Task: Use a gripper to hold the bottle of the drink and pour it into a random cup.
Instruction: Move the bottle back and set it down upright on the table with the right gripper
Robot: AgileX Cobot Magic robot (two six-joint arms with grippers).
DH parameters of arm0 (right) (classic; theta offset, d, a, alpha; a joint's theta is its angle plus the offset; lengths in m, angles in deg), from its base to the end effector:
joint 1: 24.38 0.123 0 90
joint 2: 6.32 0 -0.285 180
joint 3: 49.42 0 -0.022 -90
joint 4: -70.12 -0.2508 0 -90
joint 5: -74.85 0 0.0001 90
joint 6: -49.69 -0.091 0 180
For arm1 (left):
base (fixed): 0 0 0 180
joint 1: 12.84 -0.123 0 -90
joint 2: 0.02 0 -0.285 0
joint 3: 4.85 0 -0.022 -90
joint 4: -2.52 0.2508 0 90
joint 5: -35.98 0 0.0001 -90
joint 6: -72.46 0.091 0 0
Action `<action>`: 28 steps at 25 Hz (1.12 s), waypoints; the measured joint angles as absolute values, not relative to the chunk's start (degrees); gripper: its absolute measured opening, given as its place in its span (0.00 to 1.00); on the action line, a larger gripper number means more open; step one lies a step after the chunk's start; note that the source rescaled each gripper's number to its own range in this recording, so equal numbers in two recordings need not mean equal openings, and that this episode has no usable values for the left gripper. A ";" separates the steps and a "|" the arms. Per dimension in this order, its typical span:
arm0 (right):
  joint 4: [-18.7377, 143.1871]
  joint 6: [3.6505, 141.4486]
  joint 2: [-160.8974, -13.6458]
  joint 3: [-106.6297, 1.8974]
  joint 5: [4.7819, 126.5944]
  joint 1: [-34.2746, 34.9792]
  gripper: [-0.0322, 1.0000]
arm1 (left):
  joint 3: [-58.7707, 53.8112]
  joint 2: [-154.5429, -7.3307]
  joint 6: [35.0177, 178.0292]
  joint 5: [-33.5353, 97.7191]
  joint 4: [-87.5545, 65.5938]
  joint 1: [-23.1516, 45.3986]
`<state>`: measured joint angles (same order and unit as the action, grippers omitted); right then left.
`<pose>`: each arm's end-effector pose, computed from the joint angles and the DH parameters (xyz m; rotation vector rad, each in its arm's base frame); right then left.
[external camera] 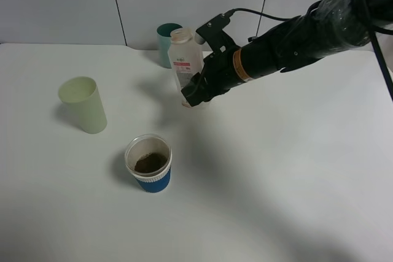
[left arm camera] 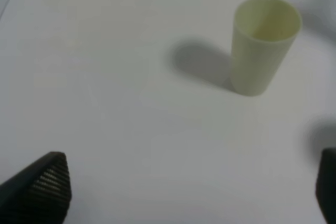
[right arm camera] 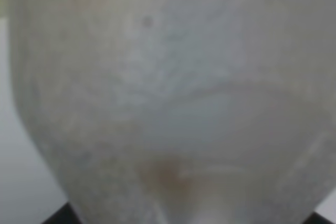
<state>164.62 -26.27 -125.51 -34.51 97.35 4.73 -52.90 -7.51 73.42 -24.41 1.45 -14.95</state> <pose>0.3264 0.2214 0.1526 -1.1308 2.0746 0.5497 -0.0064 -0.0017 0.2803 -0.0194 2.0231 0.0117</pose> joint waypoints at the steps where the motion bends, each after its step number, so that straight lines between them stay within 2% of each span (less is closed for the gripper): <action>1: 164.77 -25.58 -125.51 -34.42 97.35 4.20 0.03 | -52.90 -7.51 73.42 -24.41 1.45 -14.95; 10: 164.73 -5.45 -125.51 -34.36 98.74 2.99 0.03 | -52.90 -7.51 73.42 -24.41 1.45 -14.95; 14: 161.71 -1.81 -125.51 -34.31 99.30 1.38 0.03 | -52.90 -7.51 73.42 -24.41 1.45 -14.95; 21: 148.70 -0.26 -125.51 -30.82 98.78 -2.75 0.03 | -52.90 -7.51 73.42 -24.41 1.45 -14.95; 28: 132.59 12.30 -125.51 -26.19 98.63 -5.32 0.03 | -52.90 -7.51 73.42 -24.41 1.45 -14.95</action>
<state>132.59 12.30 -125.51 -26.19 98.63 -5.32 -52.90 -7.51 73.42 -24.41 1.45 -14.95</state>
